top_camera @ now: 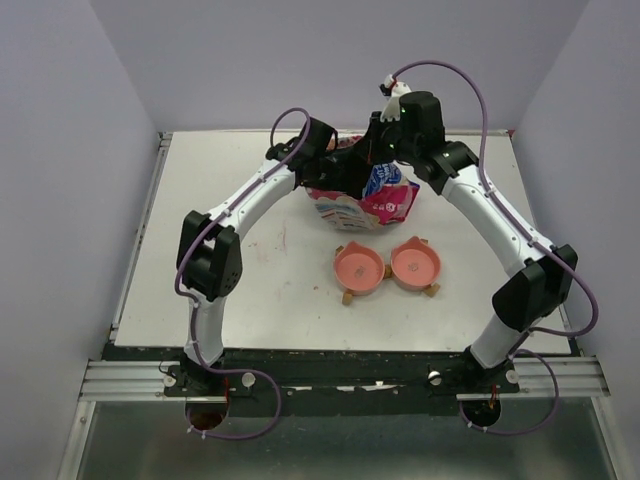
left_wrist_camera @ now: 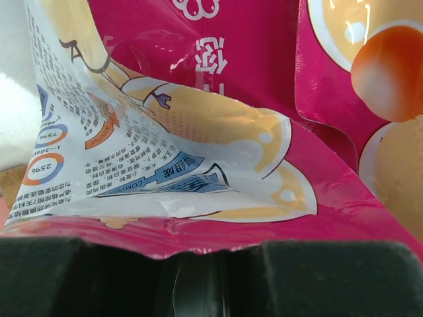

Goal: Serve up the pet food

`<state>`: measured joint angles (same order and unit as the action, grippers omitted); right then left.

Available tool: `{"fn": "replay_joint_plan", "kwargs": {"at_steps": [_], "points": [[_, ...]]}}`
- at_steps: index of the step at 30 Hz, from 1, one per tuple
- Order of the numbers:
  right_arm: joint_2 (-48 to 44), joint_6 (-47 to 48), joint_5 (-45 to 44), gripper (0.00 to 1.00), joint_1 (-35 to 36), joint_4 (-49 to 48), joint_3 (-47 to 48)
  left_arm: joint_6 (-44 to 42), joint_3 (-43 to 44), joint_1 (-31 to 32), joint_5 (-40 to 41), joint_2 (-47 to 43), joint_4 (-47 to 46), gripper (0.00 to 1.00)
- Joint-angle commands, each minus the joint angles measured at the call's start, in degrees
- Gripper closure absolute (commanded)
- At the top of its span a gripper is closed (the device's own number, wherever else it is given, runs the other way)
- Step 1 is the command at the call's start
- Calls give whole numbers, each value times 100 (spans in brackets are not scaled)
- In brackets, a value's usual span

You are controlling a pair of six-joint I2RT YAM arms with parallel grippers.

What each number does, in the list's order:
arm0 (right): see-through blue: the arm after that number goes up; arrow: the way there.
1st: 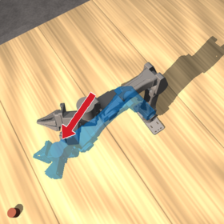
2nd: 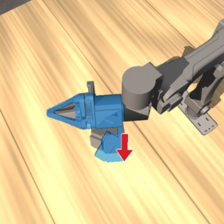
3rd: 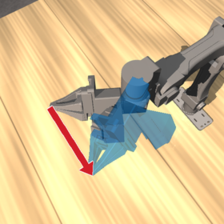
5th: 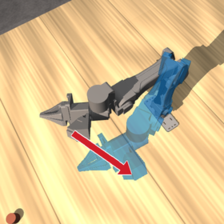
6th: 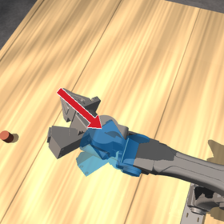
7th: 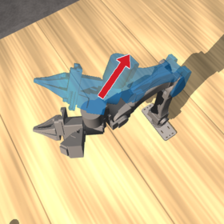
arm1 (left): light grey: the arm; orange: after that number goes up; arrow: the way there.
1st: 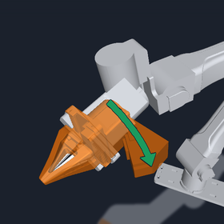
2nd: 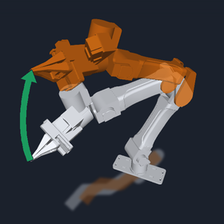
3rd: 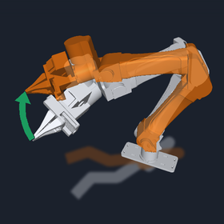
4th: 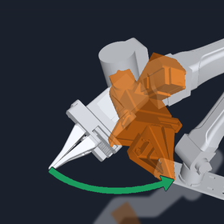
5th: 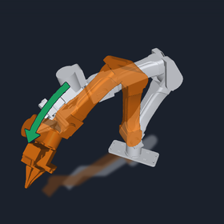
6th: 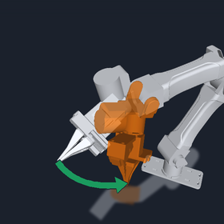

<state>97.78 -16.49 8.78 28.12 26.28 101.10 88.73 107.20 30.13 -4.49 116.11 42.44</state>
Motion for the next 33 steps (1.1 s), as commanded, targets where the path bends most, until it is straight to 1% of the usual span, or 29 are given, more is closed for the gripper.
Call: {"fn": "replay_joint_plan", "kwargs": {"at_steps": [1,4,5,6,8,10,12,14,15,17,20,22,25,30,33], "points": [[-1014,-197,108,100,124,-598,-247,-196,-636,-112,476,431,-712,100],[-1050,-222,-244,100,63,-493,-494,-689,-2014,-165,-111,-166,-3198,100],[-1024,-301,-193,100,-25,-440,-495,-829,-2340,-200,-261,-342,-3885,100],[-998,-337,-140,100,-78,-431,-495,-1005,-2666,-227,-428,-483,-4370,100],[-989,-433,-148,100,-122,-422,-503,-1094,-3132,-332,-832,-651,-5599,100],[-980,-530,-87,100,-192,-501,-547,-937,-3555,-437,-1158,-774,-6725,100],[-945,-592,-113,100,-254,-528,-539,-761,-3732,-516,-1544,-775,-7535,100],[-875,-706,-148,100,-394,-501,-469,-568,-3855,-569,-1800,-810,-8099,100],[-840,-698,-192,100,-438,-484,-399,-515,-3925,-587,-1862,-862,-8250,100],[-734,-645,-341,100,-535,-405,-241,-558,-3970,-622,-1994,-1020,-8243,100],[-480,-496,-350,100,-755,-256,163,-795,-3970,-675,-2204,-1310,-7945,100],[-269,-207,-490,100,-790,-63,549,-866,-4057,-693,-2310,-1486,-7856,100],[-49,23,-692,100,-825,52,876,-822,-4242,-719,-2390,-1705,-7733,100],[162,14,-693,100,-975,87,1201,-471,-4672,-763,-2451,-1899,-8136,100],[268,-30,-632,100,-1089,105,1359,-409,-4717,-772,-2521,-1961,-8111,100]]}}
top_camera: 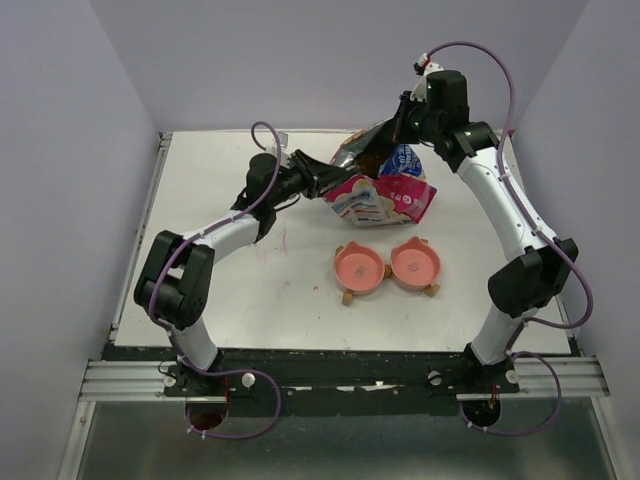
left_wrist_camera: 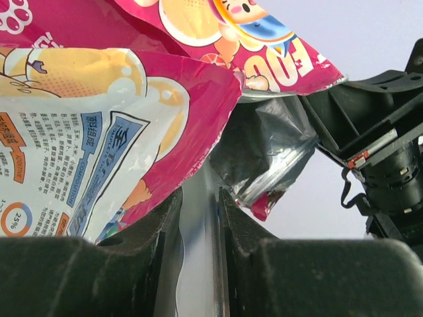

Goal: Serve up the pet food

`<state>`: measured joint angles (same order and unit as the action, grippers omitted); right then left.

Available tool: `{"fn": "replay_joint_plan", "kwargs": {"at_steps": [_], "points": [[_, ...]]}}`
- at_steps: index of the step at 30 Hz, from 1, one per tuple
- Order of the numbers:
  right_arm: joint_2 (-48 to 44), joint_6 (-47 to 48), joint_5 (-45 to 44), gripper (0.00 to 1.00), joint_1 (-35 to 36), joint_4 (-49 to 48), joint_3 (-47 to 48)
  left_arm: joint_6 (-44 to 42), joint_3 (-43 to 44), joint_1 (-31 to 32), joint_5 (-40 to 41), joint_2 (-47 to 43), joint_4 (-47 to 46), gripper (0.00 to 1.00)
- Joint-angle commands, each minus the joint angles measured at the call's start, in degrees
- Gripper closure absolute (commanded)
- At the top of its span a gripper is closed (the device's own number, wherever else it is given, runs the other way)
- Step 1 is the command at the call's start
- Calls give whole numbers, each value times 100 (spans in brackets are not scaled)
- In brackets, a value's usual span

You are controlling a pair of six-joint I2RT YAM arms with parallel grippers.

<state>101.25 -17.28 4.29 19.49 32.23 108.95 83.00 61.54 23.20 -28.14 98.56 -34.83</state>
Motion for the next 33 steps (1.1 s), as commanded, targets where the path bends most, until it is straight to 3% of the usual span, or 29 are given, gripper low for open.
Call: {"fn": "replay_joint_plan", "kwargs": {"at_steps": [1,7,9,11,14,20,24,25,26,30,33], "points": [[-53,58,-183,100,-243,-481,619,207,-151,-88,-183,-223,-349,100],[53,102,-210,100,-279,-393,769,787,-423,-114,229,-592,142,100],[53,67,-157,100,-279,-393,751,535,-232,-97,484,-802,903,100],[70,58,-104,100,-287,-401,742,-88,356,-18,739,-883,2272,100],[79,40,-61,100,-287,-437,751,153,386,26,967,-961,2639,100],[79,76,-43,100,-287,-445,707,1005,8,-105,539,-734,1420,100],[53,75,-34,100,-287,-472,646,1999,-248,-131,257,-199,-1029,100],[53,75,-25,100,-287,-481,645,2079,-239,-149,230,-154,-1183,100],[53,93,-25,100,-287,-481,637,1993,-230,-149,282,-249,-906,100],[18,84,-34,100,-287,-481,637,527,358,-149,484,-715,1782,100],[9,93,-43,100,-287,-472,602,655,123,-149,643,-847,1973,100]]}}
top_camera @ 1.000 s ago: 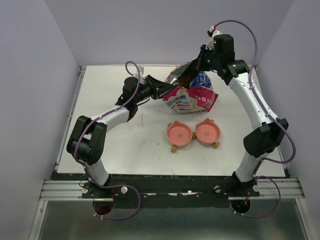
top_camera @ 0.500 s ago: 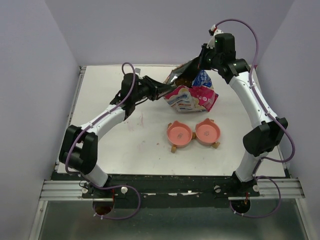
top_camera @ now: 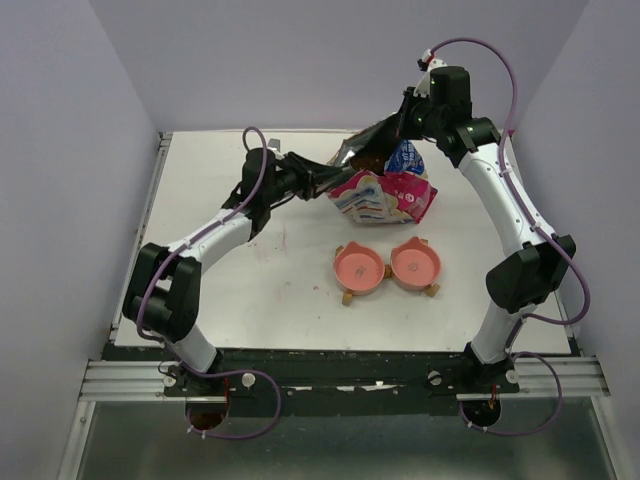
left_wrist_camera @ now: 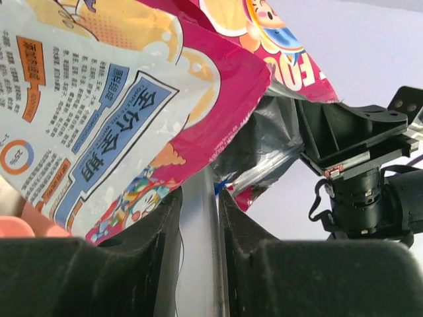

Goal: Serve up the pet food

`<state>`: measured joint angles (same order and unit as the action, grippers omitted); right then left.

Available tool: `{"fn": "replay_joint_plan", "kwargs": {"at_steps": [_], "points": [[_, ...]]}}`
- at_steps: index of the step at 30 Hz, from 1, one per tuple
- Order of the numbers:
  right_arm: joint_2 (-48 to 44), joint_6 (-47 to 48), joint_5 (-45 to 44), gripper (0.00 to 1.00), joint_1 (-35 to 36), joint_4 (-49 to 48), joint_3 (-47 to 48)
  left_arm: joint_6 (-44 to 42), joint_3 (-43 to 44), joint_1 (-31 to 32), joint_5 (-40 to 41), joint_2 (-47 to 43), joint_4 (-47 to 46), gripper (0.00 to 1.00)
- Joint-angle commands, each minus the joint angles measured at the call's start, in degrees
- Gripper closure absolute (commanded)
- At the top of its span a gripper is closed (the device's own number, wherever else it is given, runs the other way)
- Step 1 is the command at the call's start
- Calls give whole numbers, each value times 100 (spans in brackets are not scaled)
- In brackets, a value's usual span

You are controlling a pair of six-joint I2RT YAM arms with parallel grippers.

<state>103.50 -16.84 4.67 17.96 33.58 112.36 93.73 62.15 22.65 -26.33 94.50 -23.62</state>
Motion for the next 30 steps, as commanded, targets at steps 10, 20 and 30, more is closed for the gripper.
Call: {"fn": "replay_joint_plan", "kwargs": {"at_steps": [10,20,30], "points": [[-225,67,-80,100,-134,-625,269,443,-291,-165,-66,86,-1602,100],[-208,111,-124,100,-134,-634,287,839,-563,-261,-145,34,-2973,100],[-138,93,-124,100,-134,-590,445,-56,-142,-270,-12,-353,-143,100]]}}
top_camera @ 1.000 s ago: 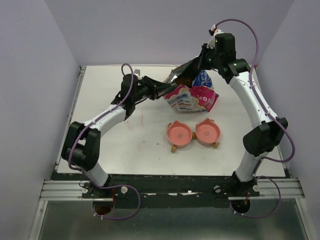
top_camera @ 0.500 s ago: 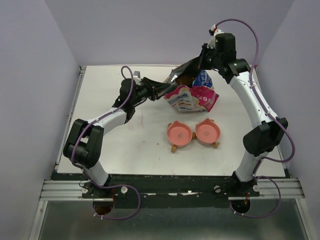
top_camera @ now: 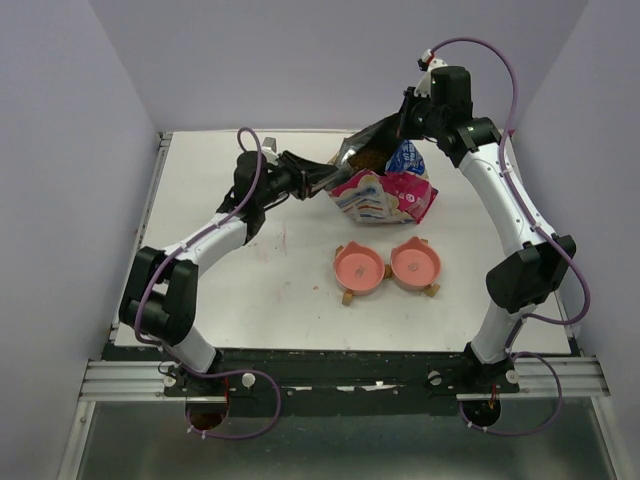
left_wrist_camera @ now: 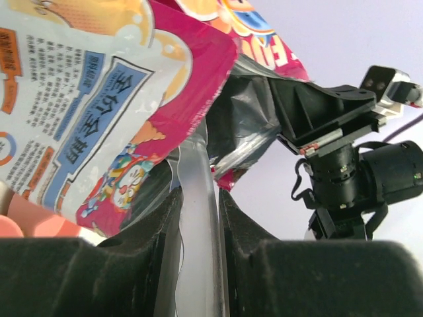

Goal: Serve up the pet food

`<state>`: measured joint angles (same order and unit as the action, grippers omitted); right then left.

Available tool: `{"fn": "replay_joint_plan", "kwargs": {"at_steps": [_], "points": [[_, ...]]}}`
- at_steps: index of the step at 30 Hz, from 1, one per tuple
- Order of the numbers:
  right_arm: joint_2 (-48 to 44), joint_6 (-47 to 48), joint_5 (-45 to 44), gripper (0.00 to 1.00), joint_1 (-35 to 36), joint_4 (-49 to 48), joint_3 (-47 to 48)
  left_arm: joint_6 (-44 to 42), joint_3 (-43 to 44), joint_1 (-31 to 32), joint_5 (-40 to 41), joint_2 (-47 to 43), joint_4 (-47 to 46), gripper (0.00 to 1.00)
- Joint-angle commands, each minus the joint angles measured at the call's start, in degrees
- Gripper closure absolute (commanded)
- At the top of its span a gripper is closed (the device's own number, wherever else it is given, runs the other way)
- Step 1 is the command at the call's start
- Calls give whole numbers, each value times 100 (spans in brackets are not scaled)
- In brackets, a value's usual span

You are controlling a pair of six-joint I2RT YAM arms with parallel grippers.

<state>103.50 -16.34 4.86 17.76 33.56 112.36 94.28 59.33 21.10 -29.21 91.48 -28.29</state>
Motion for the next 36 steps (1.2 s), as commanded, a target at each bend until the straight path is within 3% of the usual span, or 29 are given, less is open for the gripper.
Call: {"fn": "replay_joint_plan", "kwargs": {"at_steps": [1,3,4,6,7,9,10,12,13,15,16,18,22,33,36], "points": [[-146,52,-144,100,-115,-579,463,-51,79,-124,197,-25,3,100],[-172,69,-161,100,-115,-553,445,344,-202,-150,144,36,-1034,100],[-190,78,-187,100,-115,-570,419,267,-150,-176,135,-16,-812,100],[-208,78,-196,100,-115,-579,375,-958,523,-185,449,-306,1598,100],[-208,69,-196,100,-115,-579,366,-1312,692,-177,469,-315,1921,100],[-216,78,-161,100,-115,-570,357,-521,301,-220,136,-149,744,100],[-208,78,-170,100,-115,-587,349,-359,168,-221,222,-157,772,100],[-190,34,-161,100,-115,-596,375,-865,420,-212,302,-175,1517,100],[-173,43,-135,100,-115,-579,410,-606,143,-212,206,-131,650,100],[-173,34,-117,100,-115,-570,410,718,-472,-203,126,176,-1590,100],[-190,34,-143,100,-115,-587,410,819,-492,-203,161,177,-1400,100],[-173,34,-135,100,-115,-596,410,25,-187,-221,205,2,-313,100],[-181,34,-126,100,-115,-587,384,915,-290,-229,-6,431,-2028,100],[-120,43,-240,100,-132,-596,445,1812,-351,-273,90,994,-4603,100],[-76,-18,-179,100,-194,-579,533,1700,-493,-335,-75,994,-4669,100]]}}
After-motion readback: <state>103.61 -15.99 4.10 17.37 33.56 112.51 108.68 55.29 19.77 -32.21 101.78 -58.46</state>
